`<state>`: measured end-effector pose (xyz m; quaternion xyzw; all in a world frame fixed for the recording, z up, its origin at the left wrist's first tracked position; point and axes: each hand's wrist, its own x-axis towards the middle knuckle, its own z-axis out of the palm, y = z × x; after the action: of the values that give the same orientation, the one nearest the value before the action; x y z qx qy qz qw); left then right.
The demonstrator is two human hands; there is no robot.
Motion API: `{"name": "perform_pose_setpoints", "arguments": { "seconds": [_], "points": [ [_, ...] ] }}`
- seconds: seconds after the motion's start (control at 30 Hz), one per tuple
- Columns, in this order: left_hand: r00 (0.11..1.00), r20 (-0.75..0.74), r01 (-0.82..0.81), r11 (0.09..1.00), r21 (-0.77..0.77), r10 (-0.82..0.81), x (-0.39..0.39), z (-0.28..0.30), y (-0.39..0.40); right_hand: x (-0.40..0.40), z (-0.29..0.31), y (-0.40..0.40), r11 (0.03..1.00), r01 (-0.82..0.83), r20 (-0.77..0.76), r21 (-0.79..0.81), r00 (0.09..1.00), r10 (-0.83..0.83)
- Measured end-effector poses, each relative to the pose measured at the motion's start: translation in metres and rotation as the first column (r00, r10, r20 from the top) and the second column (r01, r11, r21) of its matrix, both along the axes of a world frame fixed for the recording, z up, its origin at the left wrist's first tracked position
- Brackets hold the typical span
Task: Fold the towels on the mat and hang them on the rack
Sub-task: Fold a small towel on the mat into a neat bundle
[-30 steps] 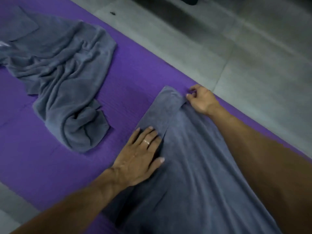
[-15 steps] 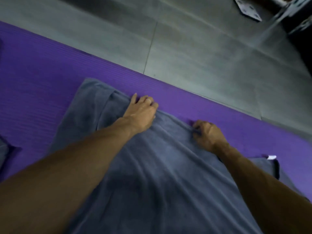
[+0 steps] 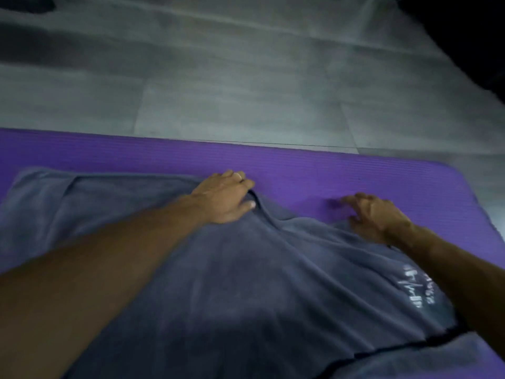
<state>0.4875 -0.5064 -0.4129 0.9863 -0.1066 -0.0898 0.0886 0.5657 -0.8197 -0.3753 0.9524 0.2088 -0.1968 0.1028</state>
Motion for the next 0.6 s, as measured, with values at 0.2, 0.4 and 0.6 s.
{"name": "perform_pose_setpoints", "arguments": {
  "seconds": [0.2, 0.4, 0.6],
  "points": [
    [0.996, -0.018, 0.088, 0.996, -0.015, -0.088, 0.012, -0.016, -0.133, 0.020, -0.037, -0.087, 0.893, 0.414, 0.019, 0.175, 0.906, -0.424],
    [0.970, -0.062, -0.242, 0.935, -0.257, 0.234, 0.042, -0.004, -0.161, 0.072, -0.029, -0.124, 0.690, 0.533, -0.179, 0.489, 0.836, -0.518],
    [0.916, -0.033, -0.400, 0.901, -0.166, 0.400, 0.115, 0.000, -0.193, 0.129, -0.027, -0.154, 0.416, 0.603, -0.163, 0.681, 0.678, -0.717]
  ]
}}
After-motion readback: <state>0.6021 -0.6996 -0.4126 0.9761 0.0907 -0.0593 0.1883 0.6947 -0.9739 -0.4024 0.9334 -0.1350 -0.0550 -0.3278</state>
